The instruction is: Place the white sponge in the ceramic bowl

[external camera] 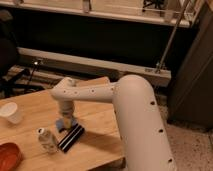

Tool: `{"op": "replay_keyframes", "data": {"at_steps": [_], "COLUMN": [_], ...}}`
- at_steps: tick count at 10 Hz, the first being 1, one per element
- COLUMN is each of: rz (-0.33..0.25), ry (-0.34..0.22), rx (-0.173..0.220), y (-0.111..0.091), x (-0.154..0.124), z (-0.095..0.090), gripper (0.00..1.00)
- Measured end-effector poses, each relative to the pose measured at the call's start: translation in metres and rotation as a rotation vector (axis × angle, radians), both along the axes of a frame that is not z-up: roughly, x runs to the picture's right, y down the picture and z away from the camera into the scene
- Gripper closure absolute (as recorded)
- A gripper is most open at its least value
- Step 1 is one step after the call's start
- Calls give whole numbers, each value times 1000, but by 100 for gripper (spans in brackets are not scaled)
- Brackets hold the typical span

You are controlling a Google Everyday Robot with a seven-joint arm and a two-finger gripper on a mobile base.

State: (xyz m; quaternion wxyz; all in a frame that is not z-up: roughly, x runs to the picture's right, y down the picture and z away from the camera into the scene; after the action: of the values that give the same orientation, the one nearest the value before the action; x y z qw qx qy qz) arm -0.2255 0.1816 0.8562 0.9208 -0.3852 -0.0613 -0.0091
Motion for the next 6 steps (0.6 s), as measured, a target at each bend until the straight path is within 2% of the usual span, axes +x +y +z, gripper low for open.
{"op": "replay_keyframes", "data": {"at_steps": [4,6], "rz": [-23,-25], "ry": [1,0], "rx": [-8,-2], "y": [2,-5], "x": [1,-2], "z": [-1,-3], "gripper": [42,42]}}
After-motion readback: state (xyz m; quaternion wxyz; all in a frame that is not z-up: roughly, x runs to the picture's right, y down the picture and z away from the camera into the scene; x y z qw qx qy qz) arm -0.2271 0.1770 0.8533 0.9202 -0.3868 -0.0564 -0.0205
